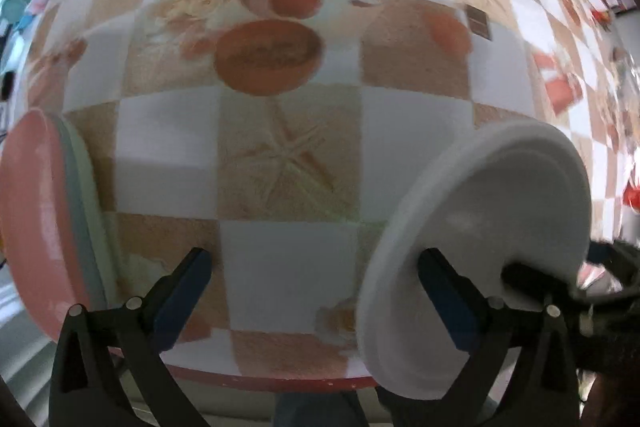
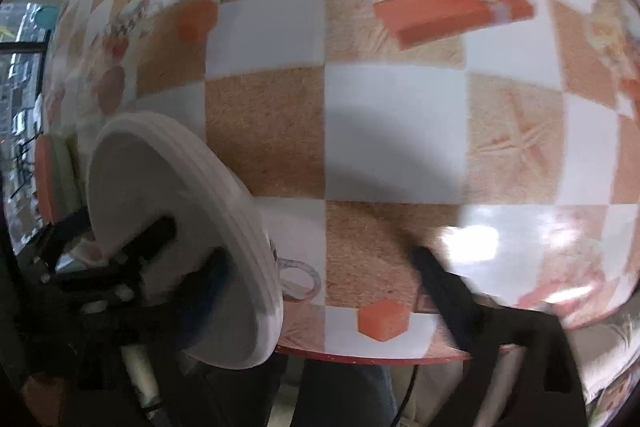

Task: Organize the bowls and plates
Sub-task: 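Lift the white bowl stack with both grippers and carry it toward the plate stack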

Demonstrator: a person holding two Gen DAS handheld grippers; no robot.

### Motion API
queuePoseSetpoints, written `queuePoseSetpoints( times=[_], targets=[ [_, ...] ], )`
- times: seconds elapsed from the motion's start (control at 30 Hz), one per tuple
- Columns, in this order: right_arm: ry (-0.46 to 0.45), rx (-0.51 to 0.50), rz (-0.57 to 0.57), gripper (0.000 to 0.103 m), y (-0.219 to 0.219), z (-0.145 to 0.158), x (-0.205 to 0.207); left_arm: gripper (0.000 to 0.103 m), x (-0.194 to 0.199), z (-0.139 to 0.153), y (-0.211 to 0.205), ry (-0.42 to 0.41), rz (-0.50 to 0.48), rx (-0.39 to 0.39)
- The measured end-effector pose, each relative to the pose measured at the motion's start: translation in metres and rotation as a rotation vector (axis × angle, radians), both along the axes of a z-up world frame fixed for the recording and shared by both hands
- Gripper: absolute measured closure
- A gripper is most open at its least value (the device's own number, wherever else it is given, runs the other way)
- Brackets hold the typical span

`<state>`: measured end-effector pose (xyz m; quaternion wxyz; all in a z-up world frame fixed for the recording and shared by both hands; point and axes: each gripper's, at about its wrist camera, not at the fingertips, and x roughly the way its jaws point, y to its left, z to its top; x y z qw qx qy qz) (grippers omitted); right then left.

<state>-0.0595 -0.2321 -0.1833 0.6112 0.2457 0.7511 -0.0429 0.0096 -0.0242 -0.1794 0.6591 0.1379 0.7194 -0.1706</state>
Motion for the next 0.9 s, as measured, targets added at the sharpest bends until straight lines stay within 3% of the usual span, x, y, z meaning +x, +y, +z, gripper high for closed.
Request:
queuePoseSetpoints(
  times=[0.23,0.47,0.6,0.67,0.7,0.77,0.8,0.83,0.9],
  targets=[
    [0.015,0.011,-0.004,0.000,-0.004,0.006,0.000,0.000,0.003,0.002,0.004,0.001,0.018,0.003],
    [0.063,-0.031,-0.056,0.000,-0.015,-0.011,0.001,0.000,0.000,0.002,-0.012,0.002,0.000,0.039],
    [0.033,-0.051,-0.053,0.015,-0.012,-0.003,-0.006,0.003,-0.005,0.008,-0.026,-0.050,-0.092,0.078],
    [0.016,-0.046,-0.050,0.026,-0.009,0.001,-0.005,0.009,-0.006,0.011,-0.029,-0.051,-0.103,0.064],
    [0.001,-0.034,-0.046,0.036,-0.007,0.003,-0.003,0.016,-0.006,0.012,-0.030,-0.046,-0.105,0.052],
    [-0.030,0.033,-0.057,0.066,-0.002,0.005,0.002,0.035,-0.007,0.017,-0.033,-0.017,-0.113,0.001],
    [-0.030,0.043,-0.061,0.077,0.000,0.005,0.004,0.053,-0.007,0.019,-0.036,-0.002,-0.123,-0.023],
    [-0.027,0.035,-0.058,0.078,0.000,0.005,0.006,0.067,-0.009,0.021,-0.040,0.011,-0.143,-0.046],
    [-0.019,0.018,-0.059,0.078,0.002,0.004,0.008,0.066,-0.010,0.024,-0.049,-0.008,-0.185,-0.029]
  ],
)
